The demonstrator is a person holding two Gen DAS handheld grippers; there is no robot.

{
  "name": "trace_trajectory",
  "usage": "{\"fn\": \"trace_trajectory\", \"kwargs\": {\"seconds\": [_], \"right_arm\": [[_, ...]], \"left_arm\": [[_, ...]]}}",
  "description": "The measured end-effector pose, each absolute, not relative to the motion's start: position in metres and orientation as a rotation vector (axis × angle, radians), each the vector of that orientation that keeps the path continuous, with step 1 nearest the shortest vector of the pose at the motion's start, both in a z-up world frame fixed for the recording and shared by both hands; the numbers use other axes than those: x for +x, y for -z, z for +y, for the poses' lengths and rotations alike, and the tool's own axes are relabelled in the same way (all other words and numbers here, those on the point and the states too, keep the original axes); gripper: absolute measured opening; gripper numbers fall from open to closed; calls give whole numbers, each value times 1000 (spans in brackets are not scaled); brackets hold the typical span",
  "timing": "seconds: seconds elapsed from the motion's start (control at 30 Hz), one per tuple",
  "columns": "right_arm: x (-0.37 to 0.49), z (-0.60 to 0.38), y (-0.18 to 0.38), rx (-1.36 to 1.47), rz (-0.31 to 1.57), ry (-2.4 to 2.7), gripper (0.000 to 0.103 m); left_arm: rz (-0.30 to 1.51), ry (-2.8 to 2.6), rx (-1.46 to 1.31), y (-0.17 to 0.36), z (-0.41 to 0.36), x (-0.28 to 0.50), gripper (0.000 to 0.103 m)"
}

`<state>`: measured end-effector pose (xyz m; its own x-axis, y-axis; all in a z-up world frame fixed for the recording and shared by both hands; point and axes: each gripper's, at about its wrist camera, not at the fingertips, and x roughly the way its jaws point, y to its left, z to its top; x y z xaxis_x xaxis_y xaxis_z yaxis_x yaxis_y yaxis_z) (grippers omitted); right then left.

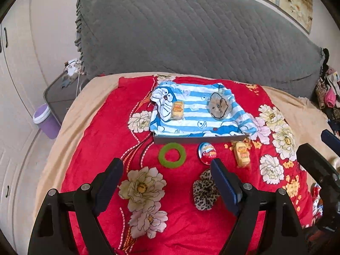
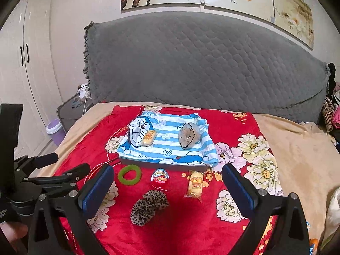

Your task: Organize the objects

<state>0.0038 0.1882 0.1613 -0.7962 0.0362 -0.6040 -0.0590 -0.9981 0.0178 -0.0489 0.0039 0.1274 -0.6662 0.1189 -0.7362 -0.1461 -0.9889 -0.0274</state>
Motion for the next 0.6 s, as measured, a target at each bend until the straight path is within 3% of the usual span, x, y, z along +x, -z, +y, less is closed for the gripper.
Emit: {"fn": "trace_trajectory", "kwargs": {"seconds": [0.6], "right_arm": [[25,167,-124,-1073,-10,-2896,102]], "left_arm": [[43,-2742,-1283,-100,-13,-32,85]]}}
